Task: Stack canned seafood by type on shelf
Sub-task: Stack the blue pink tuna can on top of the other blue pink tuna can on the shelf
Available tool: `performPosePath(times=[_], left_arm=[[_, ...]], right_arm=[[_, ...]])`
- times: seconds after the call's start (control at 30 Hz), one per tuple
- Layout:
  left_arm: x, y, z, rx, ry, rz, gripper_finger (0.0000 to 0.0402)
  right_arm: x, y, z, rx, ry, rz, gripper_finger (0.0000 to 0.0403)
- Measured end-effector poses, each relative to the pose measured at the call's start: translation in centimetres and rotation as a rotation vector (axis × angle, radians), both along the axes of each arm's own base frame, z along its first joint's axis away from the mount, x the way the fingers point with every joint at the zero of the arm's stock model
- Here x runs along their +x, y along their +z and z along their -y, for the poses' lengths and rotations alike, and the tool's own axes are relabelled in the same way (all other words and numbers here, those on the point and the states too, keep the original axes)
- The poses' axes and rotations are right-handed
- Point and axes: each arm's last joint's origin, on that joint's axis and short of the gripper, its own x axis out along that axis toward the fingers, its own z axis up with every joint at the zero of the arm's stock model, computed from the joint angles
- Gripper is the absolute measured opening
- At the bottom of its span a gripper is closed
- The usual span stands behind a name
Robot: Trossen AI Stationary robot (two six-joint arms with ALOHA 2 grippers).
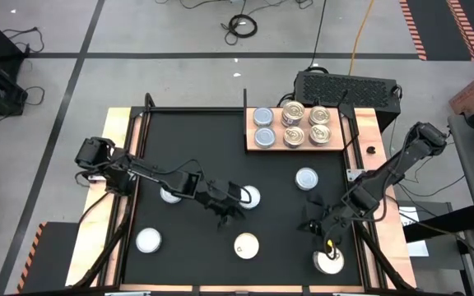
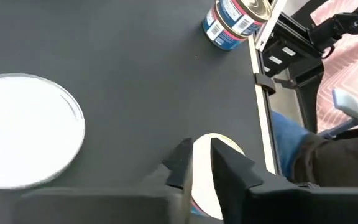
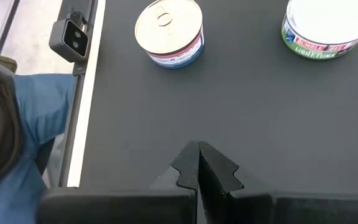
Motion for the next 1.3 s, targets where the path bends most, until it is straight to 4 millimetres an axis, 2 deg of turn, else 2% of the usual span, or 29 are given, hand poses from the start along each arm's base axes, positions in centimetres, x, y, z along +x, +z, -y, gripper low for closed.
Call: performPosePath(times=[0.17,0.3,0.47,0.83,1.2,1.3], left_arm=[[0.1,-0.3,0.0,-0.041,0.031,-0.026,0.0115],[0.3,0.1,0.0,-0.062,0.054,0.006,0.0138],[0.5,-0.2,0.5,-0.013,0.035,0.041,0.0141],[2.1,-4.9,2.4,0.023,-0.133,0.055,0.0141],[2.7,-8.2,3.8,0.01,-0.183,0.032,0.0141],[2.5,-8.6,3.9,0.011,-0.189,0.008,0.0141]], right_arm=[[0.1,0.0,0.2,-0.004,-0.004,0.001,0.0],[0.1,0.0,0.2,0.0,-0.007,0.002,0.0],[0.4,0.3,0.0,0.026,-0.009,0.034,0.0],[0.5,0.4,-0.1,0.027,-0.006,0.053,0.0],[0.6,0.5,-0.2,0.033,0.005,0.075,0.0],[0.6,0.6,-0.2,0.037,0.005,0.081,0.0]])
